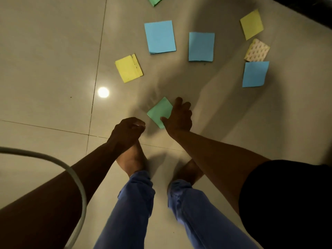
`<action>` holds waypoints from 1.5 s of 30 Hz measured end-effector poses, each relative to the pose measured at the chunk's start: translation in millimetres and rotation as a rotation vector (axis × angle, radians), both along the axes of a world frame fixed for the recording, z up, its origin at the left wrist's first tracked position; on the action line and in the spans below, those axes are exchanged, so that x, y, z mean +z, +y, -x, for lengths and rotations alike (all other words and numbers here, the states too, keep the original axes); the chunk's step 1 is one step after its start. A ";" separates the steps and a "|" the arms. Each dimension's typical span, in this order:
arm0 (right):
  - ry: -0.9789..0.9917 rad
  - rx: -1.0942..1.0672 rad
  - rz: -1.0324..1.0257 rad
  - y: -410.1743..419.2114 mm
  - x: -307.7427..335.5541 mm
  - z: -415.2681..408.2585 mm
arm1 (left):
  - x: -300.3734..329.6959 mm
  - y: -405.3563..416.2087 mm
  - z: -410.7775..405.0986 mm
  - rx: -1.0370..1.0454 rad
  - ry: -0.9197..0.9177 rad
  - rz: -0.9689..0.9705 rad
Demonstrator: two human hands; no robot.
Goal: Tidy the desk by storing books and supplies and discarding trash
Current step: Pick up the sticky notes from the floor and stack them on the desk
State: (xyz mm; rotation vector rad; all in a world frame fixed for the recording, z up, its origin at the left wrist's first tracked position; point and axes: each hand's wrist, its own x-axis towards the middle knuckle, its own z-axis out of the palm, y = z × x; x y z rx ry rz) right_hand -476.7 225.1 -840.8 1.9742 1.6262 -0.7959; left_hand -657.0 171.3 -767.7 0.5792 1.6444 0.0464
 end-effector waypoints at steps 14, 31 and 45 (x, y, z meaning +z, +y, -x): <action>0.061 -0.118 0.065 18.0 -3.1 -2.3 | -7.6 -6.9 12.0 0.078 -0.001 0.083; 0.791 -0.413 0.332 75.6 64.3 25.3 | -6.6 34.9 10.9 0.407 0.058 -0.059; 0.623 -0.188 0.083 92.0 33.0 88.6 | -16.1 18.8 46.4 0.797 -0.051 -0.074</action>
